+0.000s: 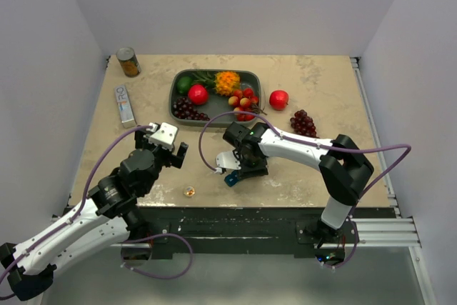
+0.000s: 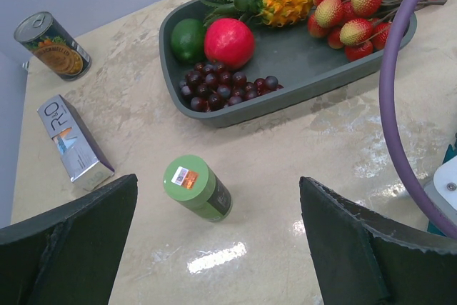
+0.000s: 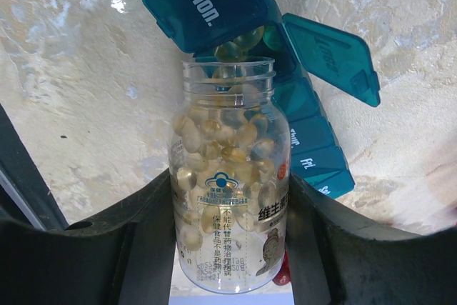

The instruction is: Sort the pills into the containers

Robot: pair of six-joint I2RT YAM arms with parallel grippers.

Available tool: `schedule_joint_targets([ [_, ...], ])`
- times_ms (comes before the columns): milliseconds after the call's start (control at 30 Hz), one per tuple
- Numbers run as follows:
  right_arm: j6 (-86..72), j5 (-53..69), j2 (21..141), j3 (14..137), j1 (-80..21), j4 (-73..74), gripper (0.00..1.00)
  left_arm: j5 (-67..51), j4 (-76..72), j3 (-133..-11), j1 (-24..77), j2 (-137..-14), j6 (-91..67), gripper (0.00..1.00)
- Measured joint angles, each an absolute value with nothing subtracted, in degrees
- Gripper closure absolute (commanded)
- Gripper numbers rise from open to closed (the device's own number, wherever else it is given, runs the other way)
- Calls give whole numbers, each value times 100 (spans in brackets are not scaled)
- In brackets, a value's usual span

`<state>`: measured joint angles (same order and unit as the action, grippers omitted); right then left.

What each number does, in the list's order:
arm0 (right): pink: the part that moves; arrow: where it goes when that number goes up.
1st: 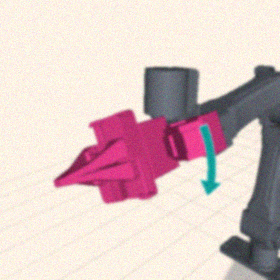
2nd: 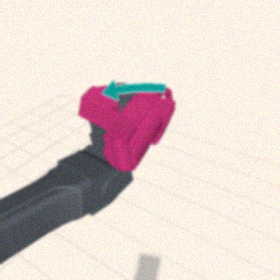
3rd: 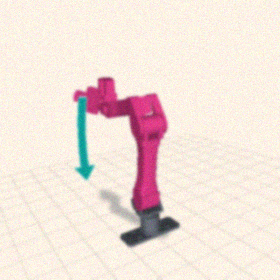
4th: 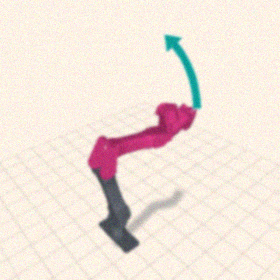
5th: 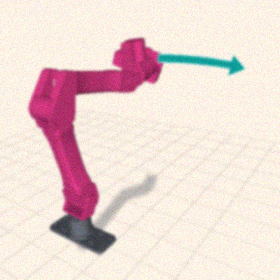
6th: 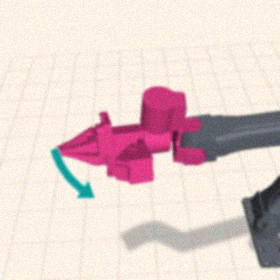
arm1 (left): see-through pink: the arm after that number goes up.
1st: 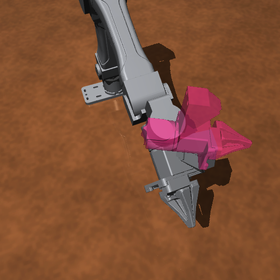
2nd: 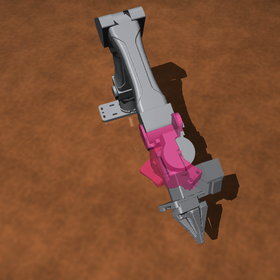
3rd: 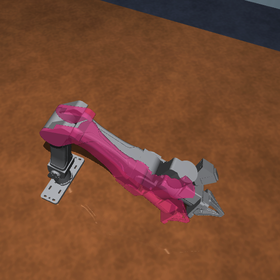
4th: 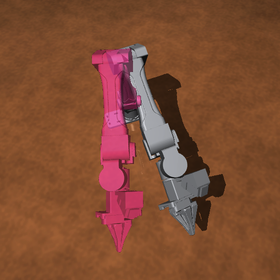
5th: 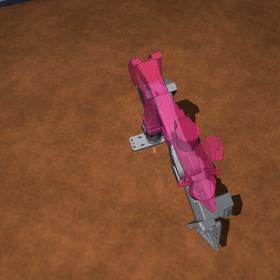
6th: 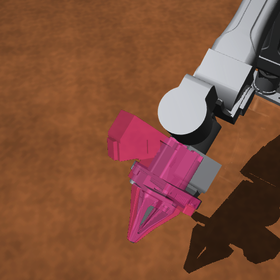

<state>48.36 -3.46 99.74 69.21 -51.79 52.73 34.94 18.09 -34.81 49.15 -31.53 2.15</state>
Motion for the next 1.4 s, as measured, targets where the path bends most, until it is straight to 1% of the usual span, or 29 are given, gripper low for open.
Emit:
schedule_joint_targets([
  [933,4709,379,9957,6919,-4676,5070,100,3492,1811,-3481,4915,-3194,215,1],
  [1400,4696,718,9826,6731,-4399,4799,100,3489,1811,-3481,4912,-3229,213,1],
])
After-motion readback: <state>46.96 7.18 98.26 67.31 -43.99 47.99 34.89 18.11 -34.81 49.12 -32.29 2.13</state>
